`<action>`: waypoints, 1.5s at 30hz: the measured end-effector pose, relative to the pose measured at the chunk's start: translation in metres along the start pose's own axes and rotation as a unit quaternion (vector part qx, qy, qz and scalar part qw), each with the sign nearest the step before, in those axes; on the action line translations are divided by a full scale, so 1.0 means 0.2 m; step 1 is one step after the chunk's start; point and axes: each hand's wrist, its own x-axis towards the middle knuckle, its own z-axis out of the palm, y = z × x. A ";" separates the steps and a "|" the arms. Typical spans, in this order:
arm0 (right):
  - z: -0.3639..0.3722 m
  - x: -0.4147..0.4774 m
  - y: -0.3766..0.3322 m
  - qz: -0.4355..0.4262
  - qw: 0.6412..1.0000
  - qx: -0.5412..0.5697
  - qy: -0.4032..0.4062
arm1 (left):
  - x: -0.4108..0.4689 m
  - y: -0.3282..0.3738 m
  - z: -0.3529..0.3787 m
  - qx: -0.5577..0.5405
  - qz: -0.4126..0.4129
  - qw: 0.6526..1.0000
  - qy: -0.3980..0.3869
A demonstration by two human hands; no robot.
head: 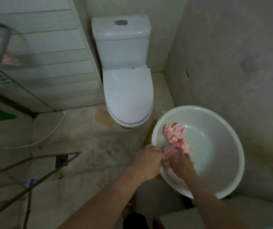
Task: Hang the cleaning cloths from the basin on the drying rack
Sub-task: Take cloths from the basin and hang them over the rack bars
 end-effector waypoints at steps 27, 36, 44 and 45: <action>-0.52 -0.15 0.22 -0.038 0.418 0.890 -0.177 | 0.35 0.31 0.34 0.163 -0.009 0.969 -0.187; -0.55 -0.17 0.24 0.000 0.581 0.810 -0.077 | 0.35 0.26 0.19 -0.412 -0.212 0.884 0.067; -0.53 -0.20 0.11 -0.129 0.930 0.341 0.042 | 0.26 0.28 -0.04 -0.608 -0.235 0.746 0.136; -0.50 -0.20 0.09 -0.168 0.953 0.243 0.072 | 0.26 0.29 -0.04 -0.622 -0.234 0.735 0.134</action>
